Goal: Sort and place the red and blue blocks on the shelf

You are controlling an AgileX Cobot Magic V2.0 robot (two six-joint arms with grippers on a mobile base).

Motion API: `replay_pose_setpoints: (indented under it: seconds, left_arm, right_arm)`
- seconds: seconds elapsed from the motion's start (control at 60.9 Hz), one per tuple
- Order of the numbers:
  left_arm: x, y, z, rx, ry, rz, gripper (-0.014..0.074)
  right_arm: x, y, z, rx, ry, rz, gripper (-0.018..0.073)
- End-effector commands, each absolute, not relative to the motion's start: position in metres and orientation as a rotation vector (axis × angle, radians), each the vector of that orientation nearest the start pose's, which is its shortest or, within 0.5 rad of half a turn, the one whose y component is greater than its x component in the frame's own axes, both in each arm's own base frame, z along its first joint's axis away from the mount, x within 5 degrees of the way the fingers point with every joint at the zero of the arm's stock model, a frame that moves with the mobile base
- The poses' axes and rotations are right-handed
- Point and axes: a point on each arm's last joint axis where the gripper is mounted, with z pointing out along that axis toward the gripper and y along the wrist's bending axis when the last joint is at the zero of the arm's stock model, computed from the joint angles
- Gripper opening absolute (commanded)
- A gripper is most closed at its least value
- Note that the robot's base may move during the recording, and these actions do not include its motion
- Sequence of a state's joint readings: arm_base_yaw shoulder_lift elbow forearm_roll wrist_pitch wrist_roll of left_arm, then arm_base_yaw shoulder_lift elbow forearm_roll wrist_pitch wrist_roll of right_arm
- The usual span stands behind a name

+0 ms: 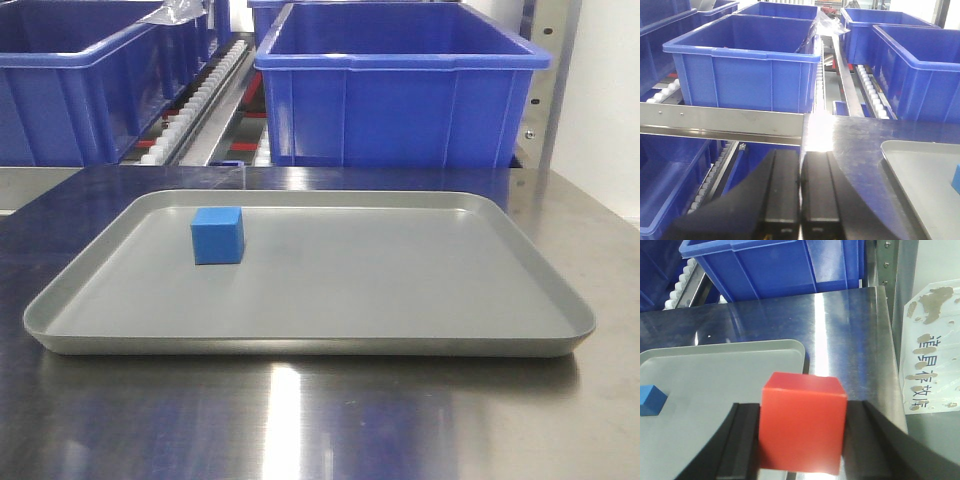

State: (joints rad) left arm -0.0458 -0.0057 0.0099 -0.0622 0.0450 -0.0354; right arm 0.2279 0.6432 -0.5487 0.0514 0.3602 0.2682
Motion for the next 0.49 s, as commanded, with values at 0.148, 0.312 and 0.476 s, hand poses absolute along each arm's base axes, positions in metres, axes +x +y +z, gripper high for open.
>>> replay_pose_setpoints:
  seconds: [0.148,0.312,0.476]
  left_arm:
    - [0.056,-0.003,0.205,-0.005,1.466,-0.099,0.0137]
    - [0.061,-0.003,0.244,-0.067,1.458,-0.168,0.0137]
    - [0.086,-0.006,0.305,-0.041,1.564,-0.148,0.0137]
  right_arm:
    - [0.131,0.031,0.329,0.075,1.830,0.393,0.0063]
    - [0.131,0.031,0.329,0.075,1.831,0.393,0.0063]
    - [0.131,0.031,0.329,0.075,1.831,0.393,0.0063]
